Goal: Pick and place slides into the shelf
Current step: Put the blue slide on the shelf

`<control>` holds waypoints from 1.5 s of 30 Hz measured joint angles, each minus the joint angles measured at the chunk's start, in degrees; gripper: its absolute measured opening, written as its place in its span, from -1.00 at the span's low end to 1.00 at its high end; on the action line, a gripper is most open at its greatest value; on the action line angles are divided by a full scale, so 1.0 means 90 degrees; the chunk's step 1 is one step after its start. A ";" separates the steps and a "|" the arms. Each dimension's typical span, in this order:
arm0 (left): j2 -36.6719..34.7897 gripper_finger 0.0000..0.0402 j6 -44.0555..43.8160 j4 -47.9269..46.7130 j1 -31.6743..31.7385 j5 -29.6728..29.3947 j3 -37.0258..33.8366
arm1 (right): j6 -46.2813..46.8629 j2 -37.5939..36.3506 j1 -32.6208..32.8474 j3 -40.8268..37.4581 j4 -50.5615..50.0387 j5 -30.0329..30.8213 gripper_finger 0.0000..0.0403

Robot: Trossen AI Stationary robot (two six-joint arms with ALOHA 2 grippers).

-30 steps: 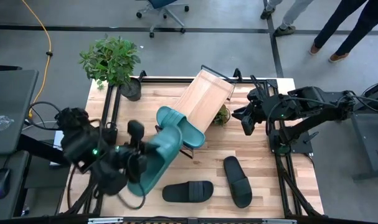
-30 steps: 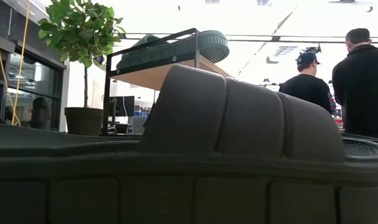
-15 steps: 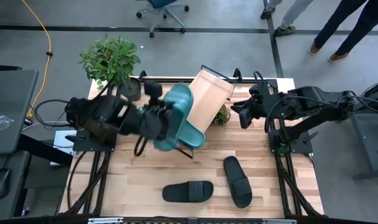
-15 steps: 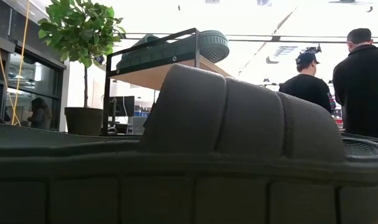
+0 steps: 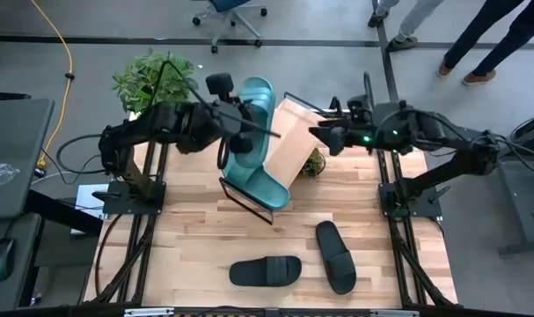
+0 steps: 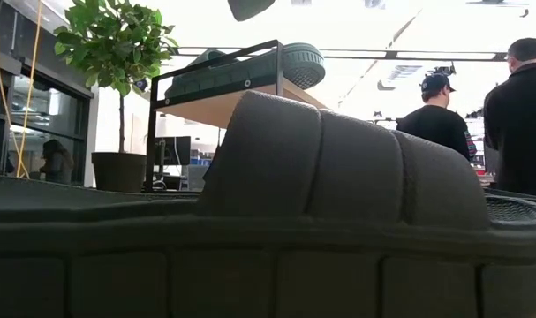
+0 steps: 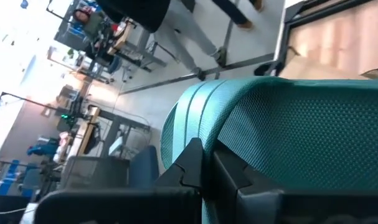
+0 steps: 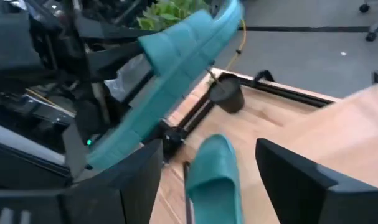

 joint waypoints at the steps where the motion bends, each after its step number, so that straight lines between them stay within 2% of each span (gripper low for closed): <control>1: 0.0040 -1.00 0.0100 0.0103 0.0055 -0.0004 0.0001 | -0.0051 0.0078 -0.0085 0.0000 0.0174 -0.0117 0.25; 6: 0.0192 -1.00 0.0729 0.0473 0.0269 0.0207 -0.0002 | -0.0250 0.0588 -0.0574 0.0000 0.1003 -0.0866 0.25; 9: 0.0275 -1.00 0.1045 0.0414 0.0299 0.0259 -0.0011 | -0.0302 0.0852 -0.0777 -0.0003 0.1183 -0.1032 0.25; 20: 0.0513 -1.00 0.1833 0.0542 0.0621 0.0228 -0.0007 | -0.0009 0.1379 -0.1119 -0.0002 0.1387 -0.1154 0.25; 25: 0.0499 -1.00 0.1819 0.0661 0.0816 0.0239 -0.0005 | 0.0047 0.1403 -0.1139 -0.0002 0.1680 -0.1034 0.25; 45: 0.0499 -1.00 0.1981 0.1045 0.0814 0.0441 -0.0002 | 0.0287 0.1518 -0.1439 -0.0002 0.1698 -0.1058 0.25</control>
